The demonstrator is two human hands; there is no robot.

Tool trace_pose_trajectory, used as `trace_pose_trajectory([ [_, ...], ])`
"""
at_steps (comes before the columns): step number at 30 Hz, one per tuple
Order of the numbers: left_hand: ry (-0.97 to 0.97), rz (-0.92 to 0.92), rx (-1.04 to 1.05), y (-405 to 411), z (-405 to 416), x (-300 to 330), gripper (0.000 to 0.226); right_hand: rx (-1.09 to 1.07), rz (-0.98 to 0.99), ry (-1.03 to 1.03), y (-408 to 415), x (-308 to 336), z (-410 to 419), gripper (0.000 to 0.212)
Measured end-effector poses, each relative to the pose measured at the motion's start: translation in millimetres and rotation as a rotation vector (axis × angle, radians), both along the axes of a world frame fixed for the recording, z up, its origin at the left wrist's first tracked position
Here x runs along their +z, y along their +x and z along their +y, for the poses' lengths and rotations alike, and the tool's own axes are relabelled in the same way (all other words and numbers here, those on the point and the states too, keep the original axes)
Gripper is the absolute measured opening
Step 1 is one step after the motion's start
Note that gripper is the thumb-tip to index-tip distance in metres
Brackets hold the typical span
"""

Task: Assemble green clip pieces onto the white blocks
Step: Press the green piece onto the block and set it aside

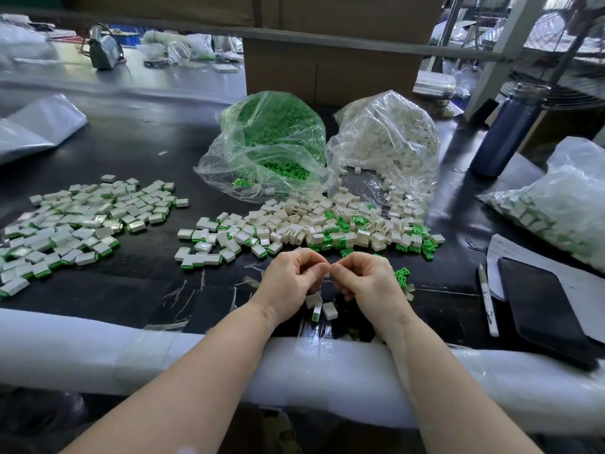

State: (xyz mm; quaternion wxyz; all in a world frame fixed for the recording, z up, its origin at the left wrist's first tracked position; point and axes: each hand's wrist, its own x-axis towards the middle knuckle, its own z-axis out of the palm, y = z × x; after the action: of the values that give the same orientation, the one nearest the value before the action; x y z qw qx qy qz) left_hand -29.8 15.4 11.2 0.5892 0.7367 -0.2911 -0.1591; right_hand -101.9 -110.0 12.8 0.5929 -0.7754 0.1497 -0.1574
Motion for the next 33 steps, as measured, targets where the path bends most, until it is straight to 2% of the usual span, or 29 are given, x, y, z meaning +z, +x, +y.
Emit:
trace_pose_trajectory([
  [3, -0.063, 0.057, 0.021, 0.5, -0.1, 2.2, 0.009, -0.013, -0.075, 0.091, -0.5, 1.1, 0.3, 0.007],
  [5, -0.079, 0.084, 0.008, 0.4, 0.0, 2.9, 0.006, -0.021, -0.103, 0.149, -1.0, 1.4, -0.6, 0.010],
  [10, -0.045, 0.002, -0.017, -0.4, 0.1, 0.6, 0.014, -0.088, -0.110, 0.139, -0.6, 1.5, -1.9, 0.012],
  [13, -0.059, 0.010, 0.047, 1.9, 0.2, -0.9, 0.007, -0.066, -0.106, 0.154, -1.5, 1.8, -2.2, 0.010],
  [20, -0.030, 0.068, 0.026, 2.0, 0.9, -0.4, 0.008, -0.064, -0.022, 0.072, 0.0, -0.3, 1.2, 0.013],
  [28, 0.100, -0.076, 0.025, 0.1, 0.6, 0.1, 0.011, -0.035, 0.062, -0.096, -0.1, 1.2, 2.1, 0.017],
  [33, 0.101, -0.071, 0.016, 0.6, 1.4, -0.9, 0.009, -0.026, 0.051, -0.068, -1.9, 2.5, 2.1, 0.016],
])
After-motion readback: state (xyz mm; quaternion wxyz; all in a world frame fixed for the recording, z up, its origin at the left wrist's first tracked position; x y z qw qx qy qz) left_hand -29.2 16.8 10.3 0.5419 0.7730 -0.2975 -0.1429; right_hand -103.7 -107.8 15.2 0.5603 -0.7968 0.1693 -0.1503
